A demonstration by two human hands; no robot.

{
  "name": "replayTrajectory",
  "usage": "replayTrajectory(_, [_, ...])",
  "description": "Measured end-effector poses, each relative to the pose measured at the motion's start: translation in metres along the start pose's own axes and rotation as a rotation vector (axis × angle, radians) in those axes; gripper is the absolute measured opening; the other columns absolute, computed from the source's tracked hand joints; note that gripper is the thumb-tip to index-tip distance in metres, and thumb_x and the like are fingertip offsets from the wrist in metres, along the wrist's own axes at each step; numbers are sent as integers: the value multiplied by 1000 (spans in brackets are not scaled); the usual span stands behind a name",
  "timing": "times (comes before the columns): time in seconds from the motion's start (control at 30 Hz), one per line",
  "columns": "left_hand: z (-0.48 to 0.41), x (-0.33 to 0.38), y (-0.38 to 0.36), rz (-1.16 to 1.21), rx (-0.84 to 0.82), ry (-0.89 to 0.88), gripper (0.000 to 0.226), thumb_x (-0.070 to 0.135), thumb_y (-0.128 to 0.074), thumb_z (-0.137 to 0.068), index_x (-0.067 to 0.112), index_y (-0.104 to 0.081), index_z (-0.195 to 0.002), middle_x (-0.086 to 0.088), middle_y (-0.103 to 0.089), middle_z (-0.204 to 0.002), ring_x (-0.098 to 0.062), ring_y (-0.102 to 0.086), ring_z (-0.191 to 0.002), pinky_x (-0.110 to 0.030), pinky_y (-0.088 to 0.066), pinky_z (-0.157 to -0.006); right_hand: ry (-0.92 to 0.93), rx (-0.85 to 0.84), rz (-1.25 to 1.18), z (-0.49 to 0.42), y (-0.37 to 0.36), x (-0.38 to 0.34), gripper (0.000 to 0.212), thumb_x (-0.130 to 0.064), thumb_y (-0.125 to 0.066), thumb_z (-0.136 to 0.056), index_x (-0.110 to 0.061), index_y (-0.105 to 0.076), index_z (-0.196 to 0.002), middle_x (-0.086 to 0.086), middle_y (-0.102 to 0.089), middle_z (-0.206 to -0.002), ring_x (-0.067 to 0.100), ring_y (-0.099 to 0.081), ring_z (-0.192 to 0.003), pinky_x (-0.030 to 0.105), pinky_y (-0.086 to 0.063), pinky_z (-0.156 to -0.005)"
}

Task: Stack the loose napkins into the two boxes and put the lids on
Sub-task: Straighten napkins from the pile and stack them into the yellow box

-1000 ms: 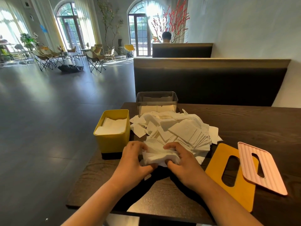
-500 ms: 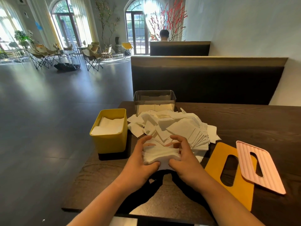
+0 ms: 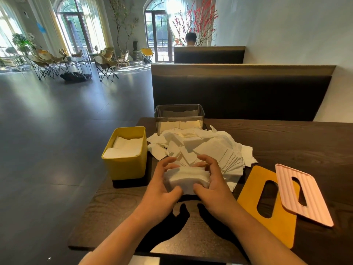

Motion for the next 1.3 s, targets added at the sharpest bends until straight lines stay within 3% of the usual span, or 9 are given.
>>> replayTrajectory(0.13, [-5, -5, 1, -31, 17, 47, 77, -11, -63, -89, 36, -38, -146, 5, -58, -135, 6, -65, -112, -18, -56, -88, -43, -38, 153, 1, -1, 5, 87, 2, -59, -87, -64, -28, -135, -14, -45, -129, 9, -61, -102, 20, -55, -78])
replayTrajectory(0.33, [-8, -2, -7, 78, 2, 32, 67, -15, -49, -98, 35, -44, -141, -2, -60, -137, -12, -68, -120, -30, -58, -96, -20, 92, -6, -3, 7, 6, 77, 12, -54, -89, -56, -50, -126, 4, -55, -122, 16, -65, -100, 29, -57, -80])
replayTrajectory(0.5, [-11, -4, -2, -52, -5, 25, 81, -4, -62, -92, 47, -33, -147, 8, -50, -141, 4, -64, -114, -18, -55, -90, -14, -33, 117, -3, -3, 5, 88, 4, -66, -86, -51, -26, -142, -14, -41, -132, -18, -48, -107, 11, -49, -86])
replayTrajectory(0.77, [-11, -1, -3, 103, 39, -6, 76, -18, -52, -94, 37, -42, -146, -6, -58, -138, -16, -69, -118, -28, -58, -93, 20, 129, -47, -4, 11, 6, 71, 9, -58, -94, -53, -51, -128, 4, -57, -123, 16, -64, -109, 31, -58, -90])
replayTrajectory(0.87, [-11, -2, 2, -11, 36, -28, 84, -6, -62, -90, 48, -35, -148, 4, -54, -141, -5, -62, -122, -21, -53, -96, 25, 37, 82, -3, 2, 7, 82, 0, -70, -88, -54, -34, -138, -11, -47, -130, 0, -52, -117, 18, -50, -94])
replayTrajectory(0.97, [-13, -6, -4, -75, -47, 23, 91, -5, -61, -92, 52, -23, -152, 9, -47, -142, -7, -70, -106, -25, -59, -89, -17, -23, 199, -4, -6, 15, 92, -4, -67, -83, -62, -20, -137, -14, -39, -132, 6, -49, -119, 20, -49, -96])
replayTrajectory(1.07, [-13, -3, -7, -12, -49, 30, 87, -13, -53, -95, 48, -28, -152, 2, -51, -139, -17, -73, -99, -29, -61, -82, -24, 35, 154, -4, 1, 12, 85, 5, -56, -88, -66, -34, -129, -6, -50, -125, 11, -58, -109, 26, -54, -92])
replayTrajectory(1.17, [-14, -2, 2, 82, 31, 5, 84, -16, -54, -95, 46, -38, -149, -1, -52, -142, -8, -65, -120, -28, -57, -98, -3, 105, 8, -2, 10, 5, 78, 13, -53, -90, -58, -51, -121, 3, -57, -123, 8, -64, -99, 26, -58, -83])
replayTrajectory(1.3, [-17, -3, 2, 9, -14, 7, 92, -10, -61, -91, 52, -30, -151, 4, -51, -145, -4, -61, -126, -25, -55, -100, 6, 3, 73, -1, 0, 5, 79, -3, -70, -88, -61, -38, -134, -5, -49, -132, 9, -62, -111, 30, -58, -96])
Point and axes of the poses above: each hand's wrist, its own z-axis away from the middle knuckle, its own y-axis out of the back of the hand, x = y × z, the point moved 10 cm from there along -z, towards the middle knuckle
